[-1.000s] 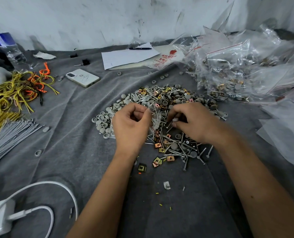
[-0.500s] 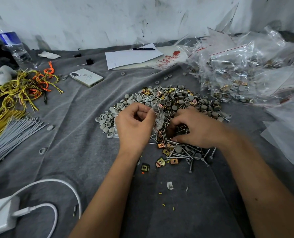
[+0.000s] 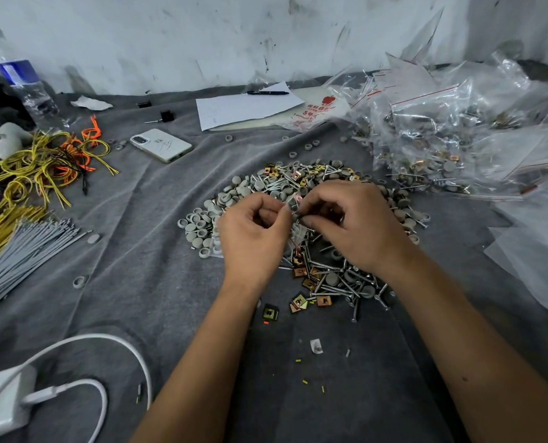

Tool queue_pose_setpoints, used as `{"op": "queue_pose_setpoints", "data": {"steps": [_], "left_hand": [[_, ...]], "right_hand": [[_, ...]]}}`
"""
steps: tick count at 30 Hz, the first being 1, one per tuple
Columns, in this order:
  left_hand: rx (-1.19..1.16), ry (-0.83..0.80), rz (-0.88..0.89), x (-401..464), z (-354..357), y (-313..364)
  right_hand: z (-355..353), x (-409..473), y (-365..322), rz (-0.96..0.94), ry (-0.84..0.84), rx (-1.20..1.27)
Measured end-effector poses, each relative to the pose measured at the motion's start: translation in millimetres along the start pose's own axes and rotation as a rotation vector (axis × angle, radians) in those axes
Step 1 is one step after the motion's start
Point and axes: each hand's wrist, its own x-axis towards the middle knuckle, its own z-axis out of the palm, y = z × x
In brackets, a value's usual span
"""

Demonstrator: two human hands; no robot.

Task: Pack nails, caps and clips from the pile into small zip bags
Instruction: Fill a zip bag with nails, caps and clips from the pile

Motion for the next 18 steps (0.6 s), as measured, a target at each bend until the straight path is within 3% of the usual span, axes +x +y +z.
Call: {"op": "queue_pose_setpoints", "data": {"steps": [11,16,18], "left_hand": [[-0.052,0.045,-0.021,0,0,0],[-0.167,0.129,-0.010,2,-3,1],[-0.199,0.141,-0.003,3,-3,1]], "right_hand": [[5,1,1,-0.105,0.148,0.015],[11,0,-7,-0.123,-0.113,0.024],[12,-1,-5,-0.106,-0.138,0.042]]}}
